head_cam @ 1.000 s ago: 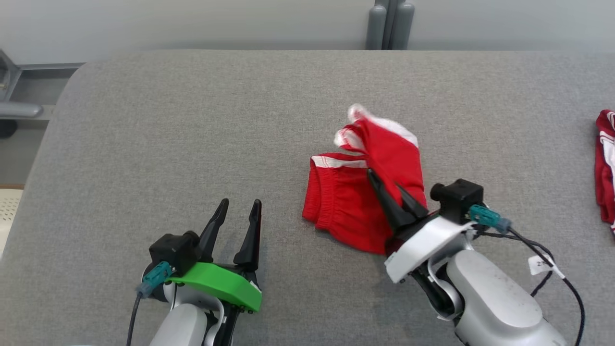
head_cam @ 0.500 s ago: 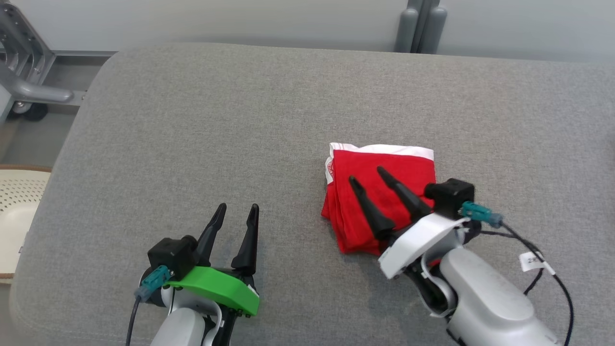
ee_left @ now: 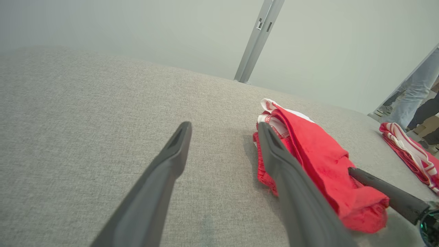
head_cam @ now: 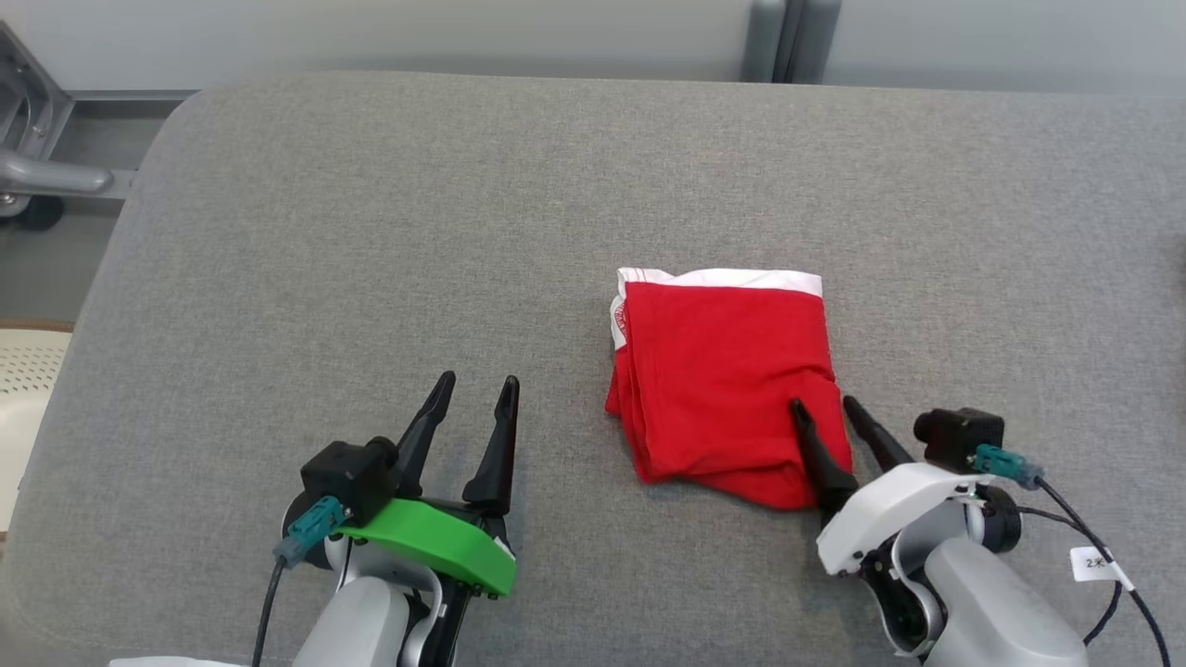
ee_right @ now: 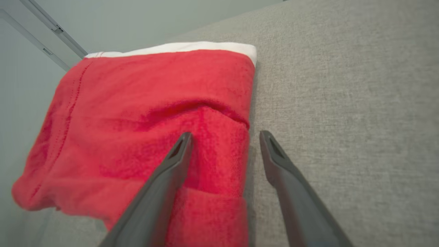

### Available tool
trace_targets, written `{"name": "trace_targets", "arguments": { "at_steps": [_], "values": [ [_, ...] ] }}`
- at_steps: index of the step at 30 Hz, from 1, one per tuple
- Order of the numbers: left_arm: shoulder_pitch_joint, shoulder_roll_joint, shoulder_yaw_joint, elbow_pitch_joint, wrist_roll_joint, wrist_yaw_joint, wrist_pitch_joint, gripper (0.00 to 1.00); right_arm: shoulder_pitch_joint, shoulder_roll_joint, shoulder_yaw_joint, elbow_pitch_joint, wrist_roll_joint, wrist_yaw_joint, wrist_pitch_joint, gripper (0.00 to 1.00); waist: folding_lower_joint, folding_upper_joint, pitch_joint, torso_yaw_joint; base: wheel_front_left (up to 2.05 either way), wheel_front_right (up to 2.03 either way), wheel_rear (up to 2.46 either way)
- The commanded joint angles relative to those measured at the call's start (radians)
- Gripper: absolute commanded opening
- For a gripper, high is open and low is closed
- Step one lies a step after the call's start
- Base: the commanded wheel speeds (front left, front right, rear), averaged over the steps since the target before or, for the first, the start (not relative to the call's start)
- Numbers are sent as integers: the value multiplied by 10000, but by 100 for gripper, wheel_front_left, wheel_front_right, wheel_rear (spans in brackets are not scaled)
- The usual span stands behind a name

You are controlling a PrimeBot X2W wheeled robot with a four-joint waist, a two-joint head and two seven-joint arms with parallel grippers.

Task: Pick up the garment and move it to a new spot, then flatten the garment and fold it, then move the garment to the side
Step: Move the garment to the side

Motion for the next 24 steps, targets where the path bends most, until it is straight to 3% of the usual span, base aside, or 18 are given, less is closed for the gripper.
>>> {"name": "trace_targets", "arguments": {
  "at_steps": [1,8,10,11,24],
  "values": [
    [-135,39,-30,-54,101,21,5,100,84,65,170,205,177,-1,-27,100,0,-1,53,93,0,0,0],
    [-26,37,-24,-58,140,21,5,100,-115,195,579,1246,766,-1,-1,100,0,-1,92,304,0,0,0],
    [1,37,-6,-72,146,21,5,100,-83,235,813,1356,859,0,13,19,0,-1,75,320,0,0,0],
    [20,37,10,-79,163,21,5,100,-70,250,911,1351,961,0,15,0,0,-1,53,311,0,0,0],
    [260,37,346,-195,624,21,5,100,-188,-343,42,19,80,-1,-27,0,0,-1,-610,-761,0,0,0]
  ]
}}
